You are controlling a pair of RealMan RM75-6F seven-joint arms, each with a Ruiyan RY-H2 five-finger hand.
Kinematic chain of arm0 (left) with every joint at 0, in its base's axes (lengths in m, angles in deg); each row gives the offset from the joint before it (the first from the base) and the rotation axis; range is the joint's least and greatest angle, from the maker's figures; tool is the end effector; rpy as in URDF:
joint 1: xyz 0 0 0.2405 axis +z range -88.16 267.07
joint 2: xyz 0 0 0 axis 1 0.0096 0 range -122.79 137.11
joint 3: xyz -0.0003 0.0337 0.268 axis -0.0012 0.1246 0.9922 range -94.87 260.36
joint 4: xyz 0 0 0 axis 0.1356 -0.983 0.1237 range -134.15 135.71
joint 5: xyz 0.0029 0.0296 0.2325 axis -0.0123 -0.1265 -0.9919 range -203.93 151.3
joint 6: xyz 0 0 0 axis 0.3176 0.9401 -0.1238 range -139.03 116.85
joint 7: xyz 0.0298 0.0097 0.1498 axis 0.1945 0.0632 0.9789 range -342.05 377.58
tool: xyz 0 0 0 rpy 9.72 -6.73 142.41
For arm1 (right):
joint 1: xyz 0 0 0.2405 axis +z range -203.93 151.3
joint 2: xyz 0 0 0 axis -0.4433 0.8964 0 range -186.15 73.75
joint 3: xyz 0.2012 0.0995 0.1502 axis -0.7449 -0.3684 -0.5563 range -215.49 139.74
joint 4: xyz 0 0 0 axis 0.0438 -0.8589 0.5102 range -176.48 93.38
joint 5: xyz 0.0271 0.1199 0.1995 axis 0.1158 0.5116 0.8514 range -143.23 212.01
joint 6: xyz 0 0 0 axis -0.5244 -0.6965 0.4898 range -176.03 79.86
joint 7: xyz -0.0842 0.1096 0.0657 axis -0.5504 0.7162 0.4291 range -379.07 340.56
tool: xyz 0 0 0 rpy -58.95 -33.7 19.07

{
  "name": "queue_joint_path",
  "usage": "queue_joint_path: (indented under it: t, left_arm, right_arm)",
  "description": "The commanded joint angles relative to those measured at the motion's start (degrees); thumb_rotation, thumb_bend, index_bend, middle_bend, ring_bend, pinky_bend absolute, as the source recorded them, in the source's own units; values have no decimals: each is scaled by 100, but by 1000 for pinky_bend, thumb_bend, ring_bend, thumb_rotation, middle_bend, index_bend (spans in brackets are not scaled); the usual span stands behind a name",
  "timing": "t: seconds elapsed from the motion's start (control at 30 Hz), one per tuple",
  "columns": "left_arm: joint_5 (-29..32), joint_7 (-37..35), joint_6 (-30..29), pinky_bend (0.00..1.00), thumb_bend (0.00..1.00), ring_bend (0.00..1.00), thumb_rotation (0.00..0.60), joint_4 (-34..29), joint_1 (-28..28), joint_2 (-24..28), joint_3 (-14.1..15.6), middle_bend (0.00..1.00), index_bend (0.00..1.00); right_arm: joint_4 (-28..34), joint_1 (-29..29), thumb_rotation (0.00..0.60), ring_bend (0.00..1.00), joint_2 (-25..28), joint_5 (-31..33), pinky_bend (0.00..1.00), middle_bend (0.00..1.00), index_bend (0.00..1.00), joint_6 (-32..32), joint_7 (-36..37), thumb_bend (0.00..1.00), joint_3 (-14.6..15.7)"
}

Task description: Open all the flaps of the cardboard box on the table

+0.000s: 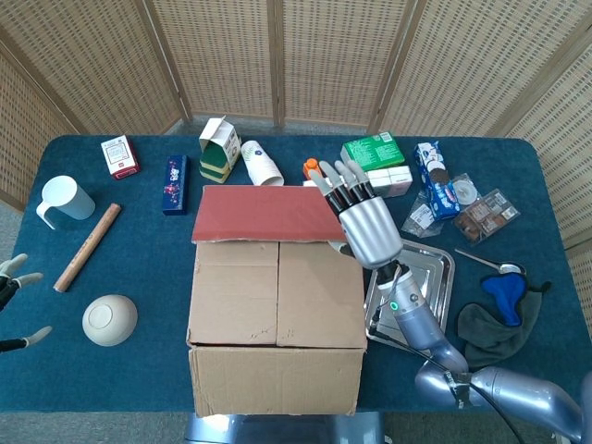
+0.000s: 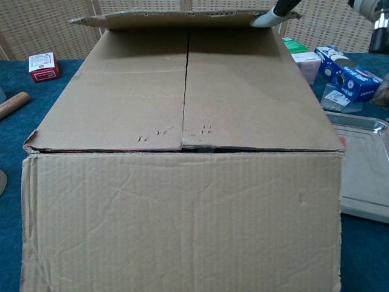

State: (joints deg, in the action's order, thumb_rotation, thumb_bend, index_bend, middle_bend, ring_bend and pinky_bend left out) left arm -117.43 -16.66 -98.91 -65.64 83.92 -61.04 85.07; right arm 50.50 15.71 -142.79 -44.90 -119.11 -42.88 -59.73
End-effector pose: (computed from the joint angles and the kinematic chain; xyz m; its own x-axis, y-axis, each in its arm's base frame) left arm -0.4062 0.1839 0.1644 0.1962 0.0634 0.9785 0.9782 -0.0814 -0.1909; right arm -0.0626 -0.3768 0.0466 0.2790 0.2327 0.9317 -0.7941 -0.4896 0.3601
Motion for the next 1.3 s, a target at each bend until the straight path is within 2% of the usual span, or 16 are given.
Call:
queue_joint_path:
  t: [0.03, 0.1, 0.17, 0.23, 0.33, 0.47, 0.93, 1.3]
  left_arm:
    - [-7, 5, -5, 195, 391, 73, 600, -10, 2, 5, -3, 0, 214]
    - [-13, 11, -10, 195, 391, 74, 600, -13, 5, 8, -6, 0, 213]
    - [-15, 3, -24, 195, 391, 74, 600, -32, 15, 21, -12, 0, 213]
    - [-20, 3, -39, 195, 391, 76, 600, -44, 23, 31, -16, 0, 213]
    - [-28, -9, -45, 195, 391, 76, 600, -38, 30, 37, -17, 0, 213]
    - [-35, -22, -70, 195, 390, 77, 600, -69, 39, 60, -29, 0, 213]
    - [40, -140, -113, 195, 390, 81, 600, -49, 92, 115, -100, 0, 211]
    - [120, -152, 0, 196, 390, 83, 600, 11, 95, 86, -133, 0, 210]
  right_arm:
    - [51, 121, 600, 0, 45, 132, 98, 0, 0, -24, -125, 150, -204]
    - [85, 210, 600, 0, 89, 251, 99, 0, 0, 9, -218, 151, -349]
    - [135, 431, 600, 0, 181, 492, 100, 0, 0, 102, -390, 151, -686]
    - [122, 606, 600, 0, 223, 737, 100, 0, 0, 209, -616, 150, -873]
    - [24, 804, 600, 0, 195, 949, 100, 0, 0, 176, -905, 159, -1019]
    - [-479, 1150, 600, 0, -26, 1053, 100, 0, 0, 104, -1045, 161, -1147]
    - [-2446, 1993, 600, 0, -808, 1310, 100, 0, 0, 306, -1152, 41, -959]
    - [-3710, 2415, 600, 0, -1194, 1394, 101, 0, 0, 534, -1165, 13, -771]
